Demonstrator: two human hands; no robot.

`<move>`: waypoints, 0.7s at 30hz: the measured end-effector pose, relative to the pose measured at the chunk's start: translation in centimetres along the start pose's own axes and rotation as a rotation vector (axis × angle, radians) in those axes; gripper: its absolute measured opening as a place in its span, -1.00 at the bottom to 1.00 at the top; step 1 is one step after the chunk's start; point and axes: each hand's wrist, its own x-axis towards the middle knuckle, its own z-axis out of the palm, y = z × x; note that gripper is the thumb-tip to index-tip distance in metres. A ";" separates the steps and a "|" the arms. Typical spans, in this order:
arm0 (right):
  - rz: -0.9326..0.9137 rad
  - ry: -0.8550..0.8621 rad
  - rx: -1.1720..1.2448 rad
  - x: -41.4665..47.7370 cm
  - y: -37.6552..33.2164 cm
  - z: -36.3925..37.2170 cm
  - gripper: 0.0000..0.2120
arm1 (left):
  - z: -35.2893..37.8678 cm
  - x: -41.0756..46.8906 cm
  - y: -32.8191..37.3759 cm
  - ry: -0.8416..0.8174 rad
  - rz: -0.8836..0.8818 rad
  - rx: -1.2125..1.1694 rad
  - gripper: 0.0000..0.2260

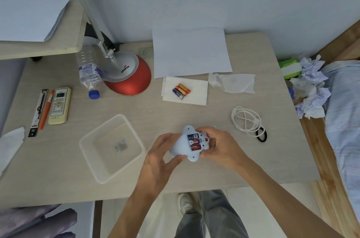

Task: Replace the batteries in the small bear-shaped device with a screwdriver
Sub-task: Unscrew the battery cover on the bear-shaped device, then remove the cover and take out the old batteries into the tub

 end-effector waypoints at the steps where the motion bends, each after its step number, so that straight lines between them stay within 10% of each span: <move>1: -0.003 -0.003 0.003 0.0 0.0 0.0 -0.37 | -0.5 -1.0 -0.4 0.015 -0.007 0.025 -0.51; 21: 0.003 0.000 -0.063 0.3 0.5 0.0 -0.37 | -0.2 -6.3 -7.4 0.075 -0.050 0.389 -0.44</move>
